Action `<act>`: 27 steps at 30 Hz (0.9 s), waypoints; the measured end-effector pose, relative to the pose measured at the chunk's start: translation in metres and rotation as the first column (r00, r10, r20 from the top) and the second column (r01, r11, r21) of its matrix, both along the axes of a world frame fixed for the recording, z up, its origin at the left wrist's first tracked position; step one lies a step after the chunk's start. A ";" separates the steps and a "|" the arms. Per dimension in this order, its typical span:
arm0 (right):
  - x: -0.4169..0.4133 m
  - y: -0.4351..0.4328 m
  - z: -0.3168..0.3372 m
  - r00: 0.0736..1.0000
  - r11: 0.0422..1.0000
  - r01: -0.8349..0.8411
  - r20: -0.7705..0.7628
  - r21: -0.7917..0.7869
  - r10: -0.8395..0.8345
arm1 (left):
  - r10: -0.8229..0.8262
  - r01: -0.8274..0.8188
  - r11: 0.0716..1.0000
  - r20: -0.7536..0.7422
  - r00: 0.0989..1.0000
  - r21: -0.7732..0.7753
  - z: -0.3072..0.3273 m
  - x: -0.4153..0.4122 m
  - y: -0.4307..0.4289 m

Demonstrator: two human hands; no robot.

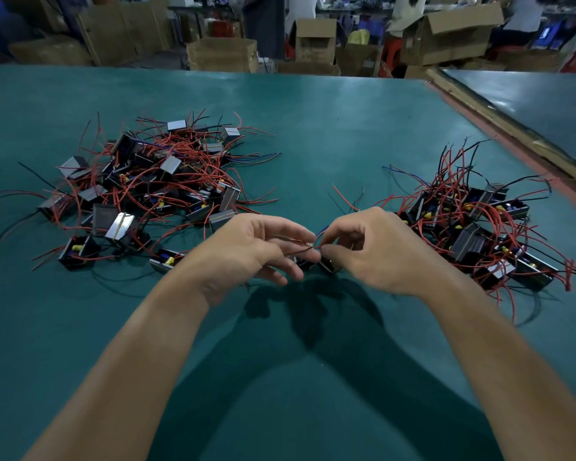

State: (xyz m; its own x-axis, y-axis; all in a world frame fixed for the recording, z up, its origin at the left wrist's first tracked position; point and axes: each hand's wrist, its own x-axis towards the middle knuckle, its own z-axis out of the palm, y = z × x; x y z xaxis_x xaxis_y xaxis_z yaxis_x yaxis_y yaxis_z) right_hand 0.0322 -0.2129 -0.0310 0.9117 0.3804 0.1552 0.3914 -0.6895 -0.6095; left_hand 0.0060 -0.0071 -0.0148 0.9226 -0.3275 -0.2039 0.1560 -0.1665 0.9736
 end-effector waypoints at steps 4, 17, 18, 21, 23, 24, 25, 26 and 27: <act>0.000 -0.001 0.000 0.999 0.999 -0.032 -0.019 -0.014 0.032 | -0.022 0.020 0.999 0.043 0.999 0.031 -0.003 0.000 0.001; 0.001 -0.004 0.001 0.992 0.989 0.118 0.051 -0.093 -0.114 | 0.186 -0.195 0.981 0.244 0.952 0.012 -0.010 0.005 -0.009; 0.001 -0.004 0.001 0.992 0.989 0.121 0.048 -0.087 -0.117 | 0.216 -0.225 0.974 0.232 0.948 0.012 -0.010 0.006 -0.009; 0.002 -0.003 0.001 0.995 0.995 0.093 0.038 -0.039 -0.092 | 0.246 -0.260 0.965 0.225 0.943 0.035 -0.010 0.008 -0.008; 0.002 -0.001 0.000 0.997 0.998 0.064 0.040 -0.005 -0.064 | 0.206 -0.227 0.971 0.226 0.952 0.070 -0.010 0.008 -0.009; 0.002 0.000 -0.001 0.998 0.999 0.050 0.043 0.006 -0.050 | 0.186 -0.212 0.973 0.230 0.955 0.095 -0.012 0.007 -0.010; 0.002 0.000 -0.002 0.998 0.999 0.037 0.048 0.009 -0.038 | 0.170 -0.201 0.972 0.234 0.957 0.118 -0.013 0.007 -0.010; 0.002 0.000 -0.002 0.998 1.000 0.027 0.056 0.007 -0.027 | 0.156 -0.191 0.973 0.237 0.959 0.133 -0.014 0.007 -0.011; 0.002 0.000 -0.002 0.998 1.000 0.019 0.064 0.004 -0.019 | 0.141 -0.179 0.974 0.241 0.960 0.141 -0.014 0.007 -0.012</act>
